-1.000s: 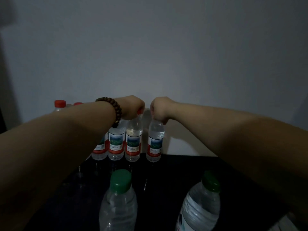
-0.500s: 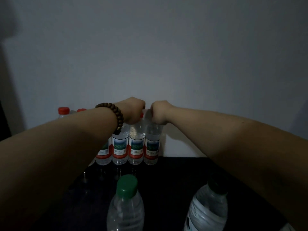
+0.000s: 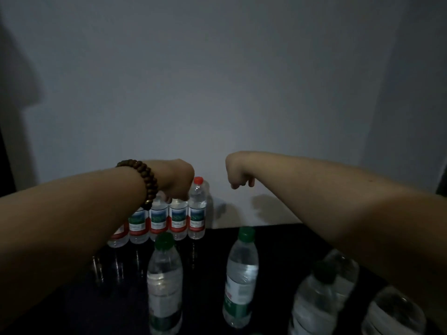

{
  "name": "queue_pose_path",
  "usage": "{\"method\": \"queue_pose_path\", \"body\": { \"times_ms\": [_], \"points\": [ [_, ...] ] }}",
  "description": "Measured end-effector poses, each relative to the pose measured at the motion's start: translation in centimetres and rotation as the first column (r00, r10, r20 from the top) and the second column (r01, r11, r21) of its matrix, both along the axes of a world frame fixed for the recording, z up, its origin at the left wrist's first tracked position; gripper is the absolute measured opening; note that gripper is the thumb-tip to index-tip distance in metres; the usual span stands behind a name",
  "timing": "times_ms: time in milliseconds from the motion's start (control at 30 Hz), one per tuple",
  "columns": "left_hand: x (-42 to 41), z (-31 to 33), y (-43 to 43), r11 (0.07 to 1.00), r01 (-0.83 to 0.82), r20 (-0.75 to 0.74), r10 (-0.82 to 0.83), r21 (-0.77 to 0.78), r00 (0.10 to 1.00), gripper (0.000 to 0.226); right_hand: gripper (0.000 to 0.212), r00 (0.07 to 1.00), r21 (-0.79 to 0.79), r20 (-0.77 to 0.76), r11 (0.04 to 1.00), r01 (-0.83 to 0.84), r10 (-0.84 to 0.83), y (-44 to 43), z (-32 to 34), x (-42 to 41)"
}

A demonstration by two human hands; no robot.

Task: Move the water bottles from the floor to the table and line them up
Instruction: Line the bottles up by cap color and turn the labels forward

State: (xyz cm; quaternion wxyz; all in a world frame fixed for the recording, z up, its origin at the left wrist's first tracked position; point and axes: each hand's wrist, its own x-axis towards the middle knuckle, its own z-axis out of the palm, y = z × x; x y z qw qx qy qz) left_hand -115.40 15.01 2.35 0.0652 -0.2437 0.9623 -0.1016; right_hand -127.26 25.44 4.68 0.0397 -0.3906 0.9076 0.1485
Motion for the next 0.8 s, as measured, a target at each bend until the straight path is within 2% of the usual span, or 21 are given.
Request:
{"method": "queue_pose_path", "body": {
  "times_ms": [300, 500, 667, 800],
  "points": [
    [4.3, 2.8, 12.7, 0.972, 0.226, 0.007, -0.226, -0.068, 0.974, 0.024, 0.043, 0.998, -0.088, 0.044, 0.995, 0.055, -0.051, 11.1, 3.0, 4.1],
    [5.2, 2.8, 18.0, 0.961, 0.27, 0.015, -0.269, -0.057, 0.963, 0.023, 0.044, 0.994, -0.117, 0.026, 0.988, 0.105, -0.102, 17.7, 4.0, 5.5],
    [4.4, 2.2, 20.6, 0.939, 0.344, -0.054, -0.344, -0.023, 0.937, 0.018, 0.051, 0.979, -0.063, 0.037, 0.978, 0.2, -0.198, 22.8, 3.3, 5.2],
    [3.1, 0.9, 22.4, 0.919, 0.393, -0.066, -0.392, 0.013, 0.918, 0.016, 0.058, 0.952, 0.085, 0.058, 0.951, 0.297, -0.302, 26.7, 1.1, 4.5]
  ]
}}
